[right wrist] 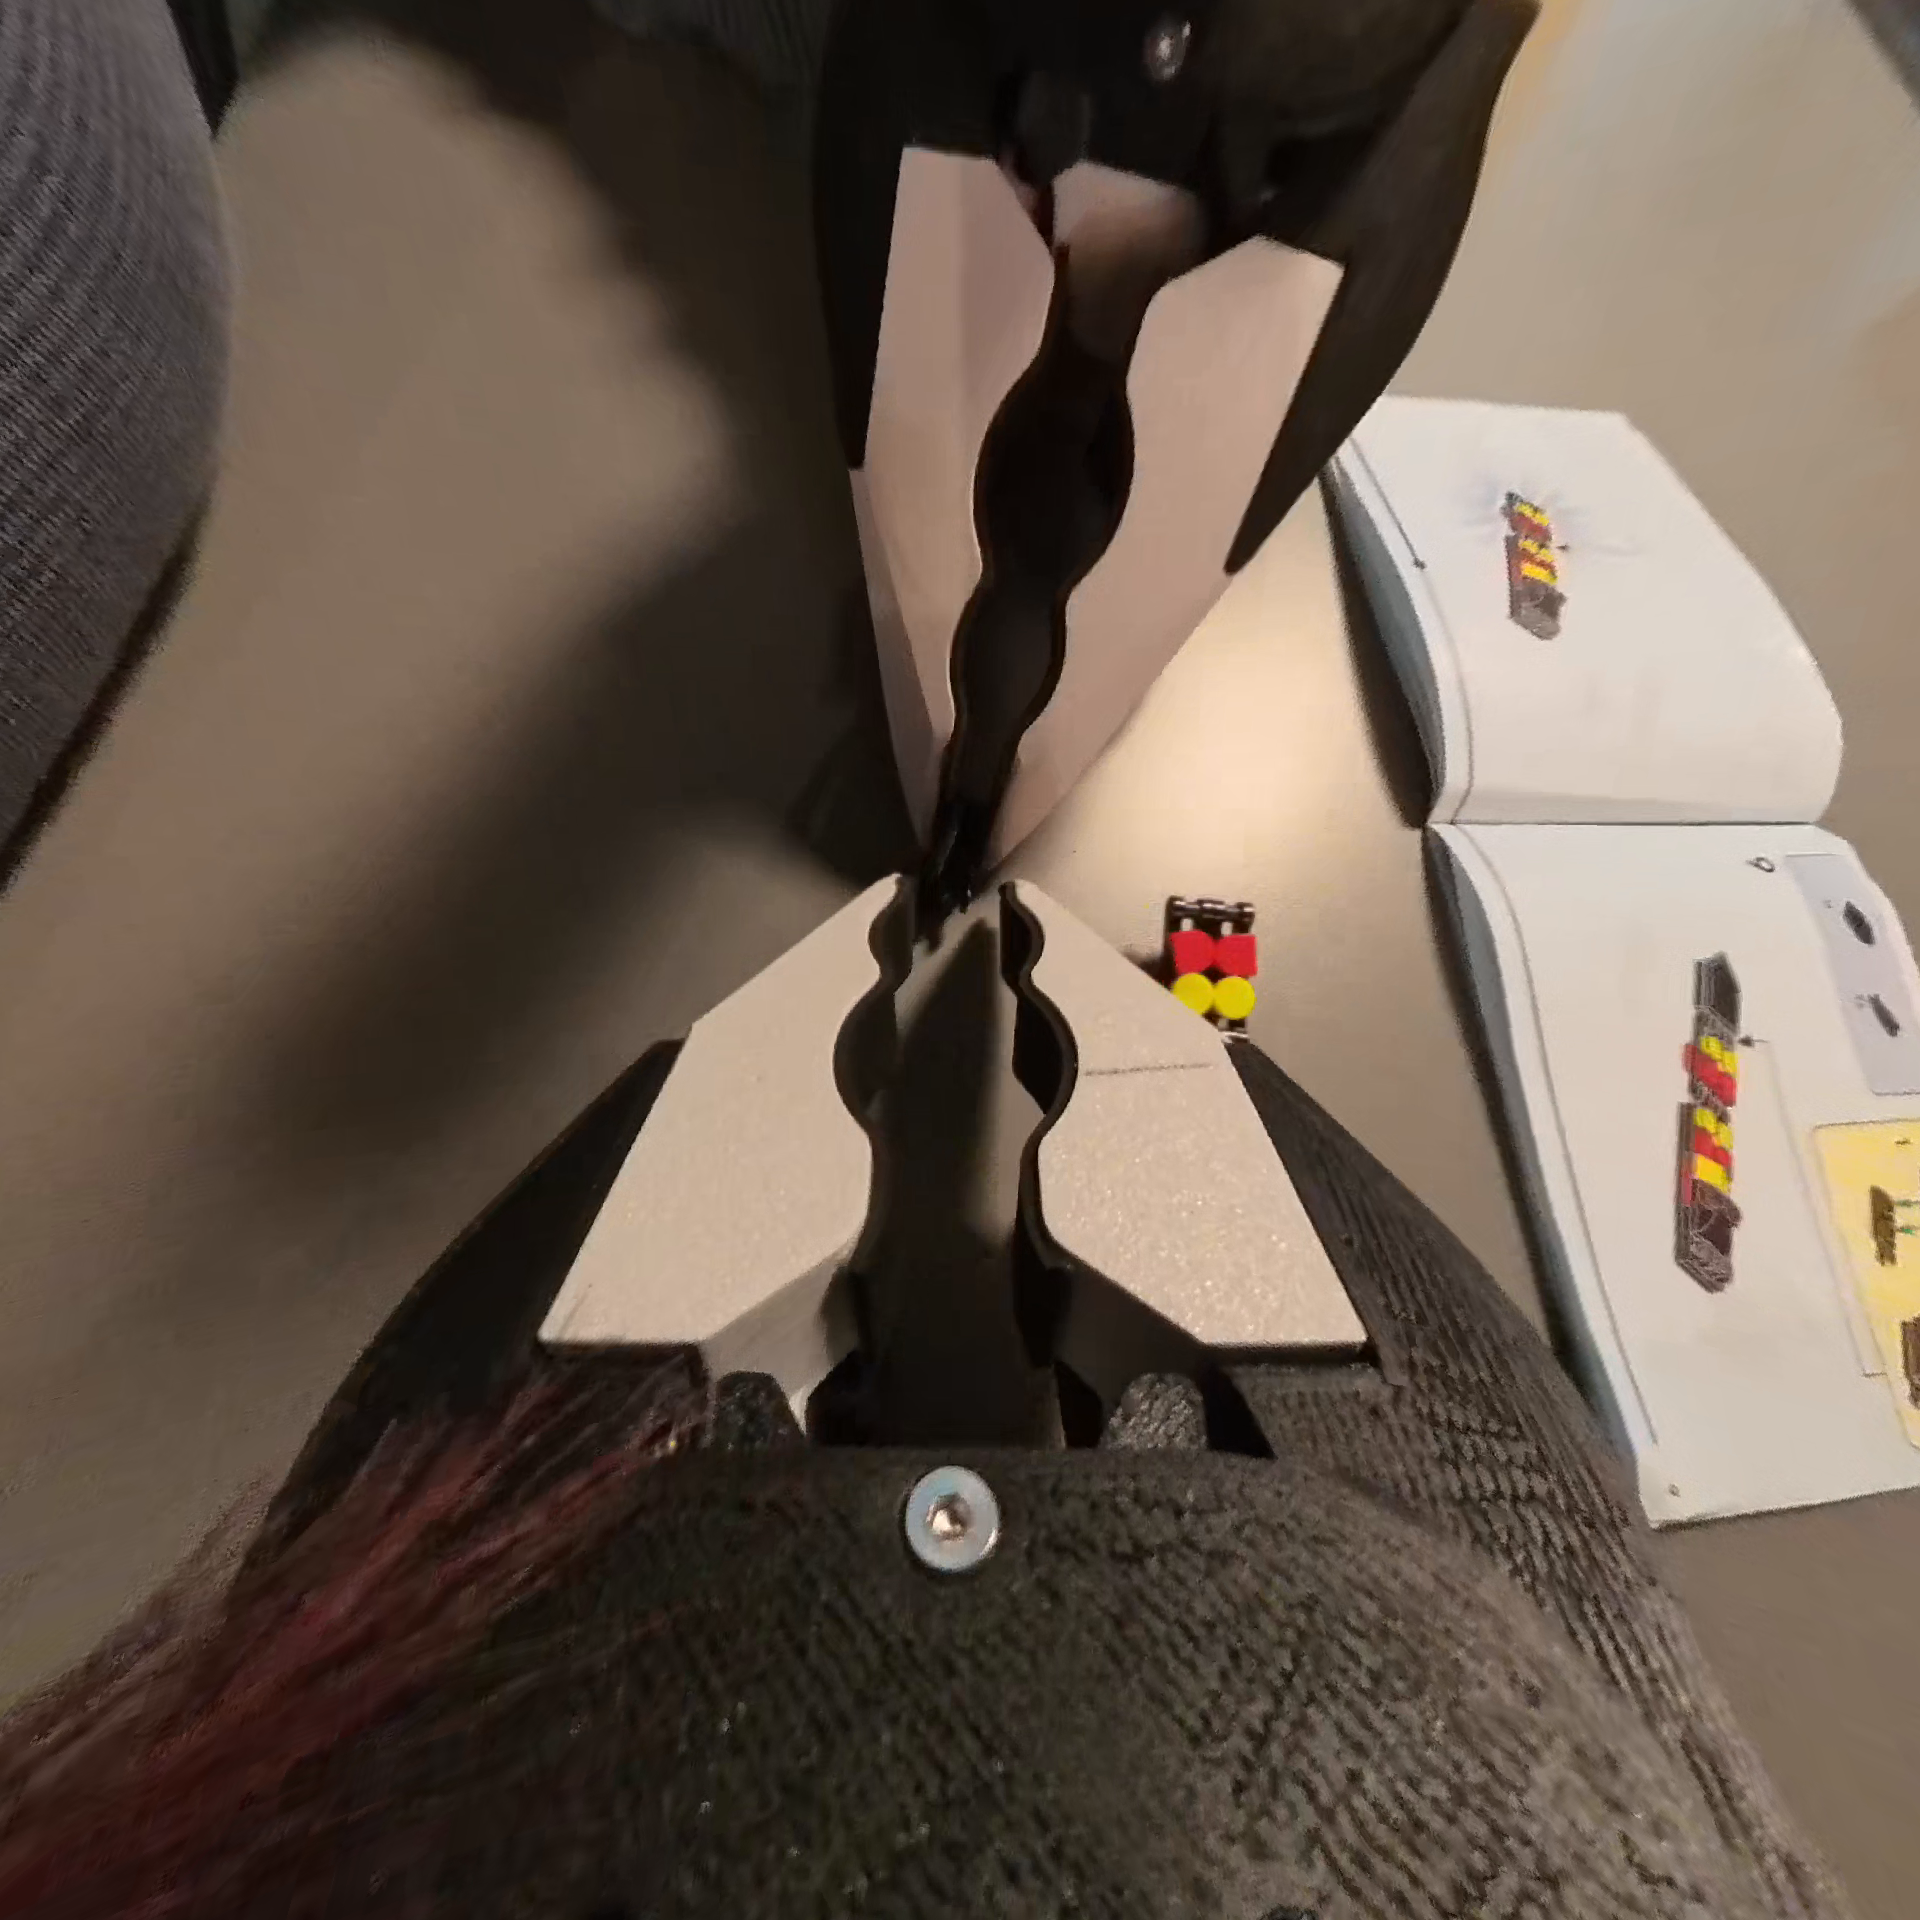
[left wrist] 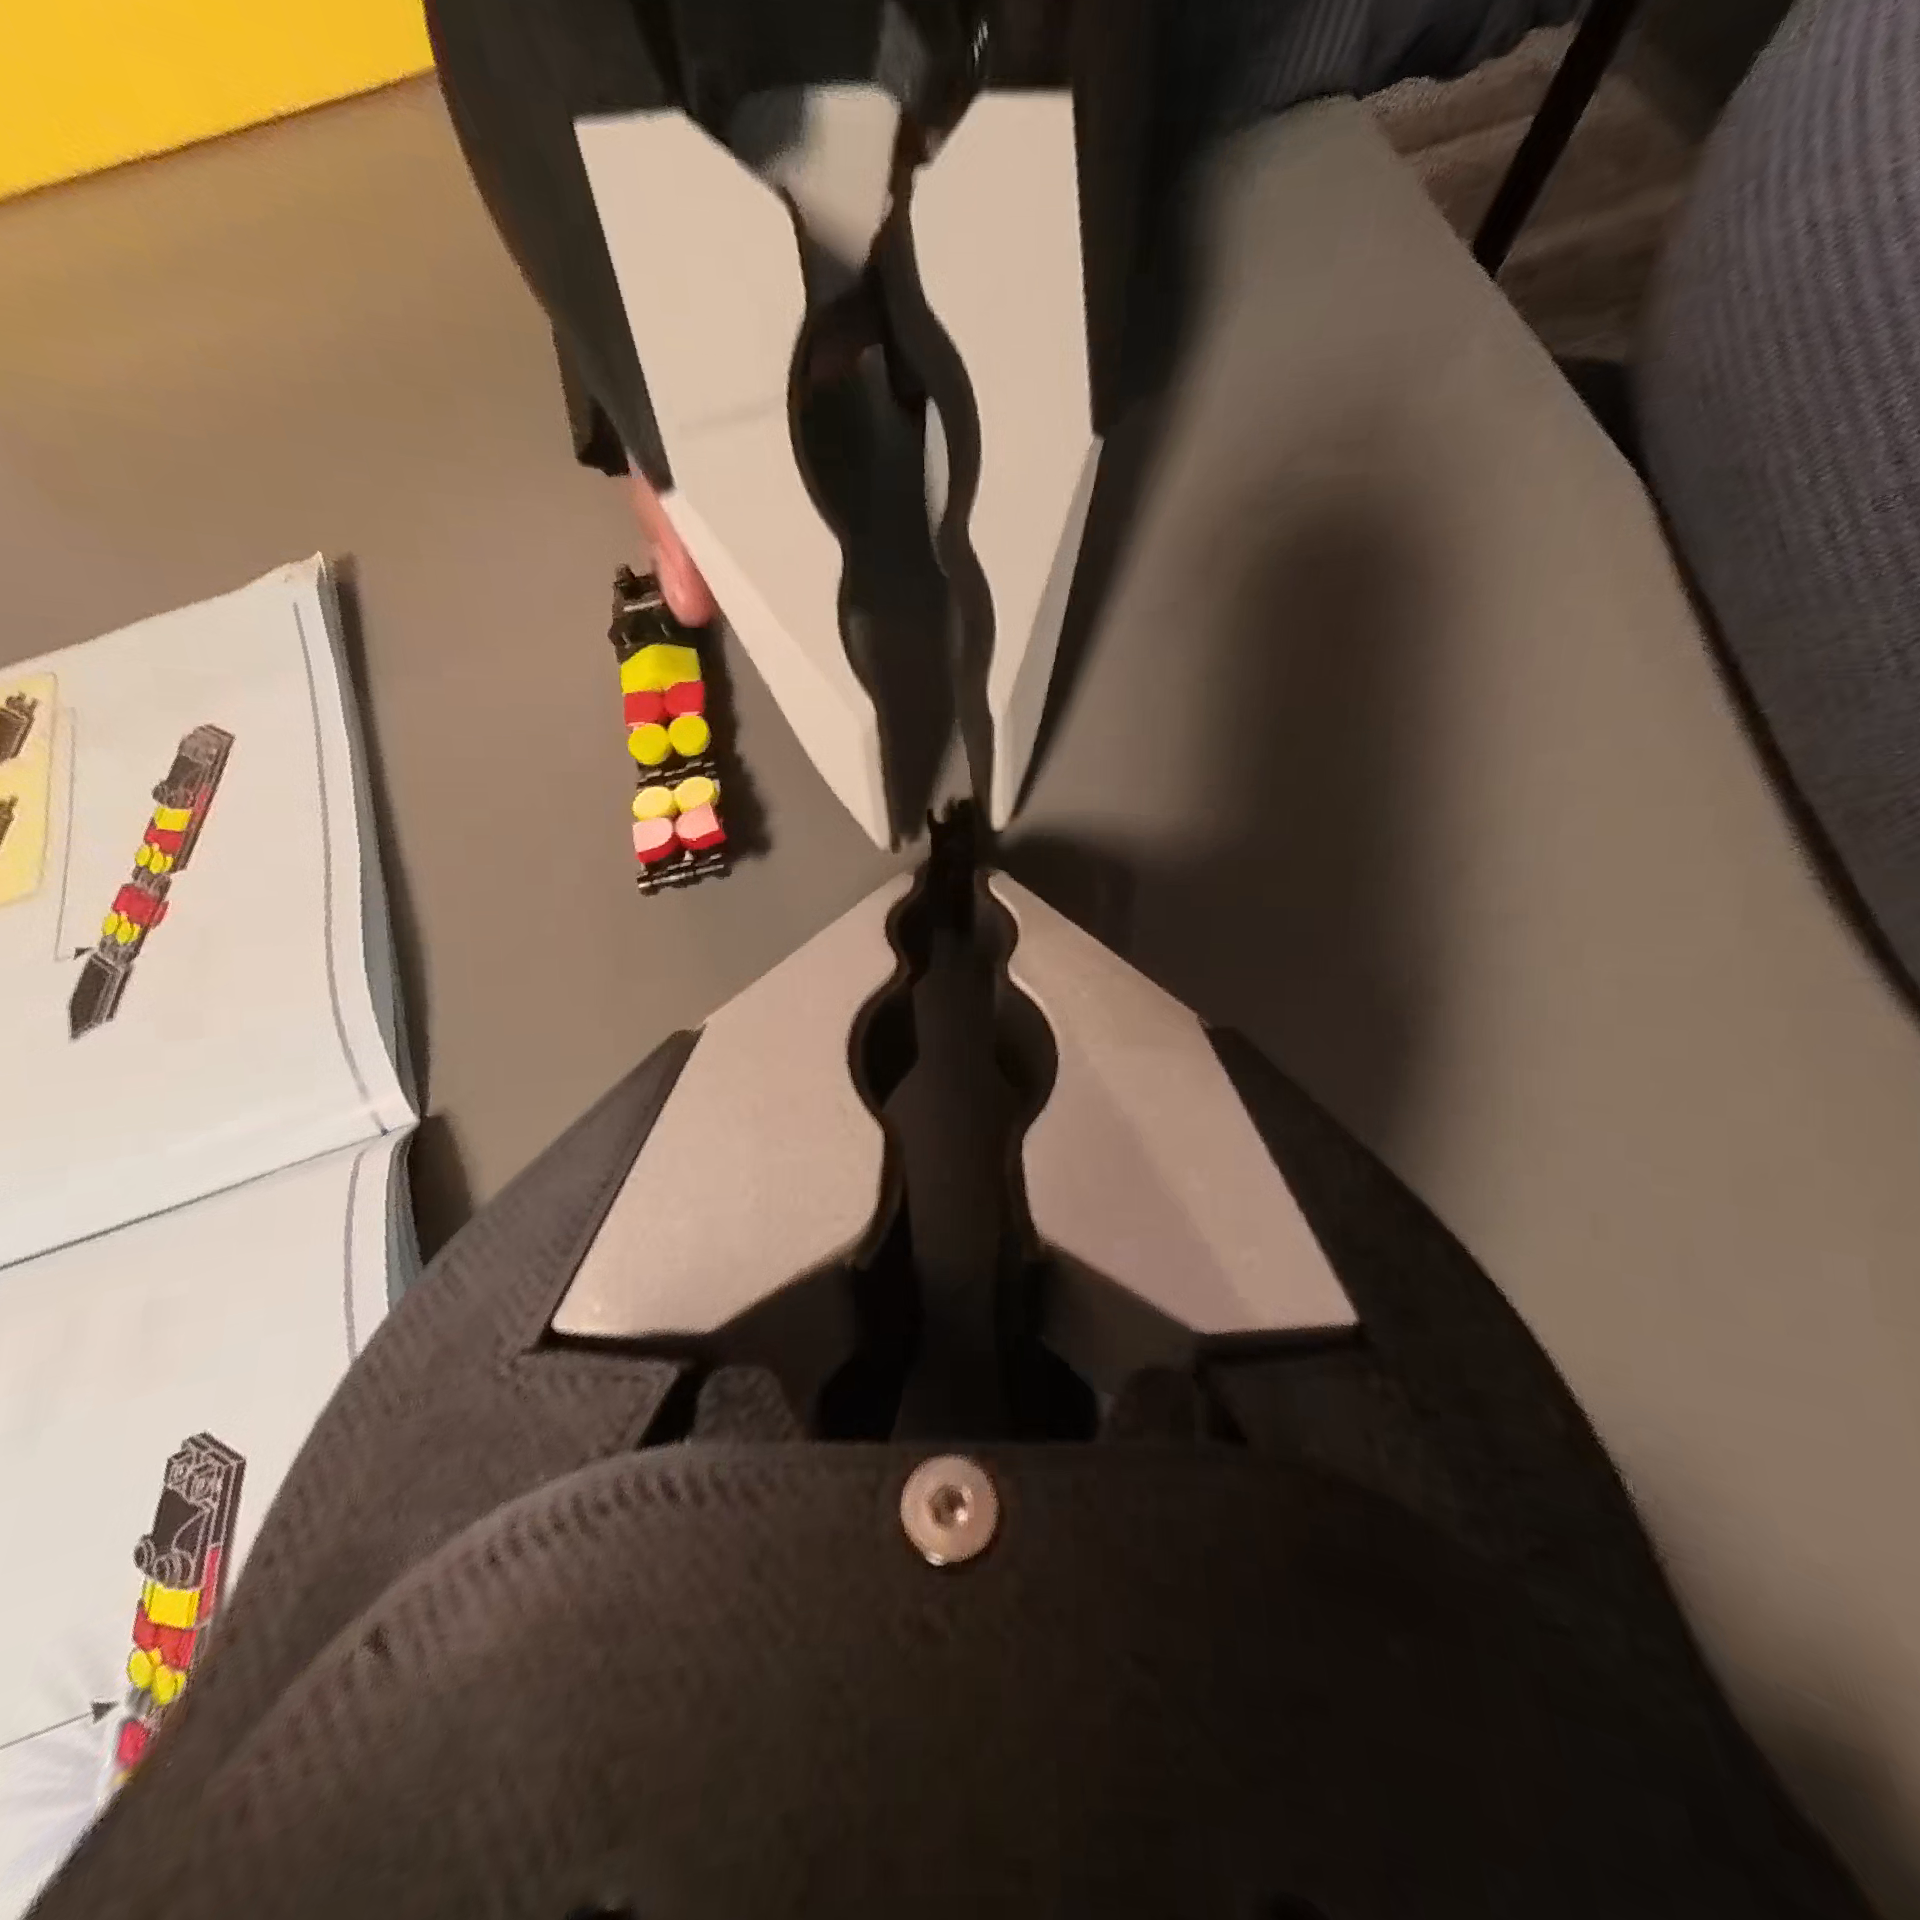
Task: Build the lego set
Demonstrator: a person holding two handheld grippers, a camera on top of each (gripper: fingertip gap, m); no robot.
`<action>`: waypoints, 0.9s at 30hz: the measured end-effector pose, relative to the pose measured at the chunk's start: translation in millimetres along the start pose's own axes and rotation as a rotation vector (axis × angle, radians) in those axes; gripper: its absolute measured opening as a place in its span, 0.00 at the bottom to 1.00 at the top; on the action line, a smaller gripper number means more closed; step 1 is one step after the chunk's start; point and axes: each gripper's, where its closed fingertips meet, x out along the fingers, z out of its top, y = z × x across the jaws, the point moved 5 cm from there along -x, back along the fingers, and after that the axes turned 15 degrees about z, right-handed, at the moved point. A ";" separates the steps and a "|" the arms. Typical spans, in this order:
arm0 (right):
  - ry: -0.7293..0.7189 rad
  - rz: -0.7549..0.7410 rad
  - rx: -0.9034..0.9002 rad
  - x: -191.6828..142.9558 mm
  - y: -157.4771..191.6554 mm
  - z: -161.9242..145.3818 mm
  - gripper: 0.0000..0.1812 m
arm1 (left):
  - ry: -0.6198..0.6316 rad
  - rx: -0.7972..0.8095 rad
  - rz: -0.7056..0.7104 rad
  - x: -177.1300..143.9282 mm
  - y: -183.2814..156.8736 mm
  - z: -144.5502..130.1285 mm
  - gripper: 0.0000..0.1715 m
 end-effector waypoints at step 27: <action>0.023 -0.016 -0.037 3.8 5.8 1.3 0.04 | -0.075 0.099 0.089 -7.7 -1.2 1.0 0.09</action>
